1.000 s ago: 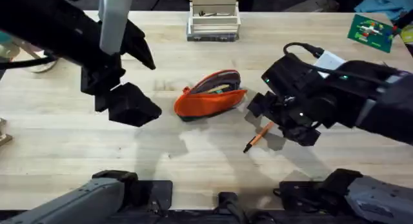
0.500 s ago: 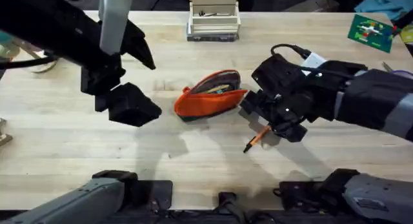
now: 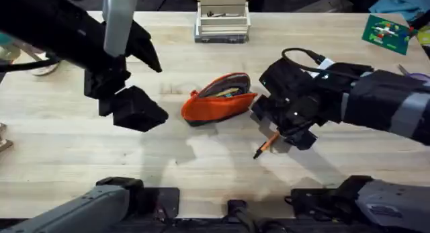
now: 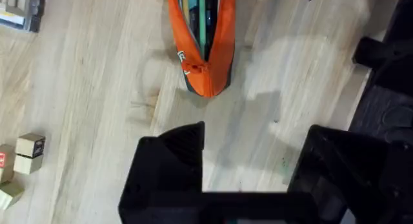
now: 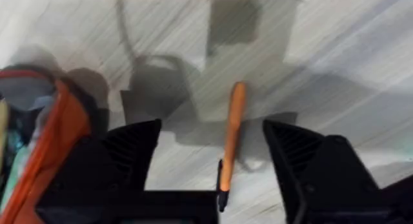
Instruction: Unzip the bag, pick up the pens from the table one at a time and place them inside, then zip the bag closed.
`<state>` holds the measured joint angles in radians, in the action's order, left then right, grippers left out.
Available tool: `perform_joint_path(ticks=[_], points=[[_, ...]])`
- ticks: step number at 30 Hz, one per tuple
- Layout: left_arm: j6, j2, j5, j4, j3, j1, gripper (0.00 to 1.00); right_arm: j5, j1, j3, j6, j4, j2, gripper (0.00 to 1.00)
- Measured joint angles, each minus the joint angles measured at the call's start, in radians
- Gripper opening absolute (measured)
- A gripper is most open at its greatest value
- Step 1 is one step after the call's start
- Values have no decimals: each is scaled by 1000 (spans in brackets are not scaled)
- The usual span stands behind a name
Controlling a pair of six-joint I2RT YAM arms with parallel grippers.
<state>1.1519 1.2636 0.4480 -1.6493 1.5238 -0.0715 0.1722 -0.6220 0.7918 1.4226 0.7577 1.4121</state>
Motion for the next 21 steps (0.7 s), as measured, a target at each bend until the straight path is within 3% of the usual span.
perform_joint_path(ticks=[5, 11, 12, 15, 21], points=[[0, 0, 0, 0, 0, 0, 995, 15, 0, 0, 17, 36, 8, 658], [0, 0, 0, 0, 0, 0, 995, 14, 0, 0, 30, 35, 8, 403], [0, 0, 0, 0, 0, 0, 995, 14, 0, 0, 33, 35, 8, 252], [0, 0, 0, 0, 0, 0, 995, 11, 0, 0, 39, 26, 8, 60], [0, 0, 0, 0, 0, 0, 993, 12, 0, 3, 32, 30, 7, 38]])
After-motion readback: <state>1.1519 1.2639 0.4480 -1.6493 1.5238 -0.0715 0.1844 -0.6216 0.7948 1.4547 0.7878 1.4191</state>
